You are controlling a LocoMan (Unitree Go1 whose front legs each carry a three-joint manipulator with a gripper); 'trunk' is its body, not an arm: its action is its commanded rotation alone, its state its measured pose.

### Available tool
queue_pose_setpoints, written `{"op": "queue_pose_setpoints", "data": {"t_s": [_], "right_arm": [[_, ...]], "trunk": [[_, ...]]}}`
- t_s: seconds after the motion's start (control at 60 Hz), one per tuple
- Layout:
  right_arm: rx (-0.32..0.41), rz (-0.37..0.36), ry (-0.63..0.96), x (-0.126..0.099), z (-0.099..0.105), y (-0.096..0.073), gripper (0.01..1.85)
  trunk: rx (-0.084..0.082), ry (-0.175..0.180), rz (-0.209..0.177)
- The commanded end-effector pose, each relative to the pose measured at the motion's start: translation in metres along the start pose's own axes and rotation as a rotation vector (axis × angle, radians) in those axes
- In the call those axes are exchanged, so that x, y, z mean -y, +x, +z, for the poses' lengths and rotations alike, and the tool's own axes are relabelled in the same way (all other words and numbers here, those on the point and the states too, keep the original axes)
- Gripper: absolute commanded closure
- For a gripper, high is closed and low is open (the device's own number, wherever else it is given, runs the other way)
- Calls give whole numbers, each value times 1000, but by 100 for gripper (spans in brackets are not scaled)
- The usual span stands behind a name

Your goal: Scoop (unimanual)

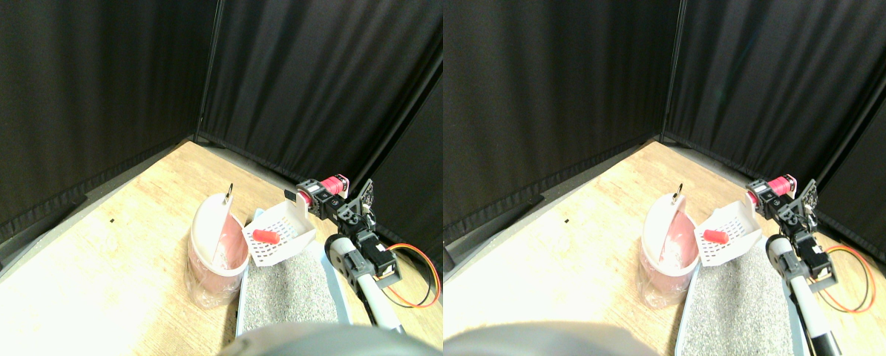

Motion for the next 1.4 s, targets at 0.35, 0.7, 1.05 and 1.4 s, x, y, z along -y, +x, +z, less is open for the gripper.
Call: {"op": "queue_pose_setpoints", "data": {"t_s": [0.35, 0.7, 1.05, 1.4], "right_arm": [[44, -52, -15, 8, 8, 2, 180], [3, -68, -82, 2, 13, 1, 180], [52, -63, -101, -5, 21, -3, 180], [55, -80, -90, -3, 22, -1, 180]], "trunk": [[-4, 5, 17], [-5, -2, 20], [-3, -3, 20], [-3, -2, 19]]}}
